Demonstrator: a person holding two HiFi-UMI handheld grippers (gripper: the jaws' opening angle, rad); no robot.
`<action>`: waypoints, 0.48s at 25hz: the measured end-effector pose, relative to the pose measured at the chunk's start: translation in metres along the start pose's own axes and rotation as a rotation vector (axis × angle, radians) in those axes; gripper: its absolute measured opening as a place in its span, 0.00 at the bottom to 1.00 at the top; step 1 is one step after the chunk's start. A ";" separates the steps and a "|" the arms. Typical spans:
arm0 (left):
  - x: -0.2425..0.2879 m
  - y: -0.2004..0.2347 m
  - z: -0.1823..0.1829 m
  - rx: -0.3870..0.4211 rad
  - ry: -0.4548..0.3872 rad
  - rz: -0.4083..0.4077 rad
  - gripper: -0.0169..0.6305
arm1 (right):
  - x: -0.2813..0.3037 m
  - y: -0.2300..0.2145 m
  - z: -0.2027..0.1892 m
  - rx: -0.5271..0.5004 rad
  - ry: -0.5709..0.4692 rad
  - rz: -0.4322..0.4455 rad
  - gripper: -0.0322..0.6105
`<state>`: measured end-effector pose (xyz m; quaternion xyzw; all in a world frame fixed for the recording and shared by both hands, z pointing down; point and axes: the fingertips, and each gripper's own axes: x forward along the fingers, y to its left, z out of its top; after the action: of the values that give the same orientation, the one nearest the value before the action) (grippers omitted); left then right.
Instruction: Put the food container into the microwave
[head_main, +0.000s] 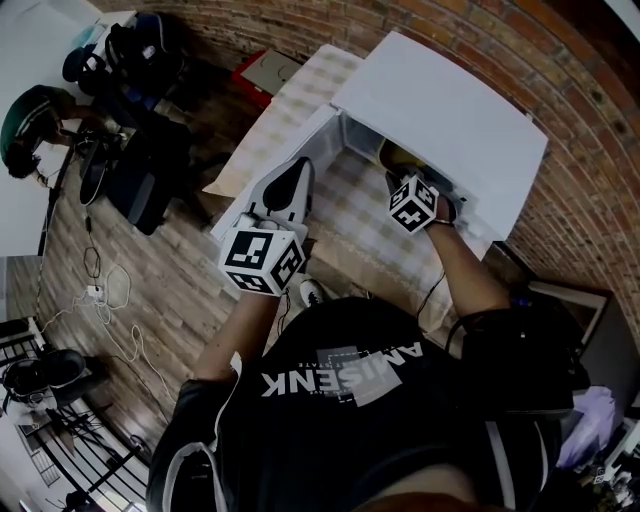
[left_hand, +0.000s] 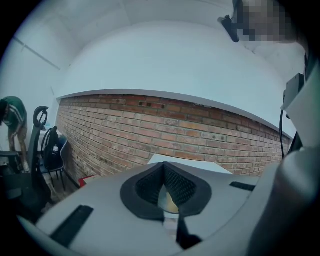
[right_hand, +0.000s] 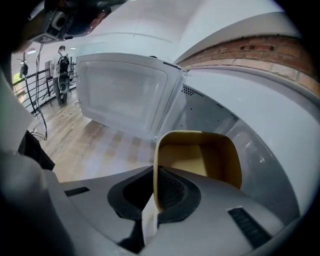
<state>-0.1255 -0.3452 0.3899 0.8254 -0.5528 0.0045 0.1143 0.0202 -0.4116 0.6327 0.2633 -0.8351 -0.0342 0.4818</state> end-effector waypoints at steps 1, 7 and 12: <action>-0.001 0.003 0.000 -0.001 0.002 0.004 0.05 | 0.002 -0.002 0.000 0.000 0.007 -0.008 0.12; -0.005 0.004 0.000 0.012 0.009 0.006 0.05 | 0.014 -0.010 -0.007 0.007 0.044 -0.061 0.12; -0.007 0.005 -0.005 0.012 0.019 0.015 0.05 | 0.025 -0.013 -0.016 0.002 0.083 -0.084 0.12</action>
<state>-0.1326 -0.3396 0.3944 0.8218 -0.5578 0.0165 0.1148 0.0287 -0.4311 0.6571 0.2997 -0.8028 -0.0428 0.5137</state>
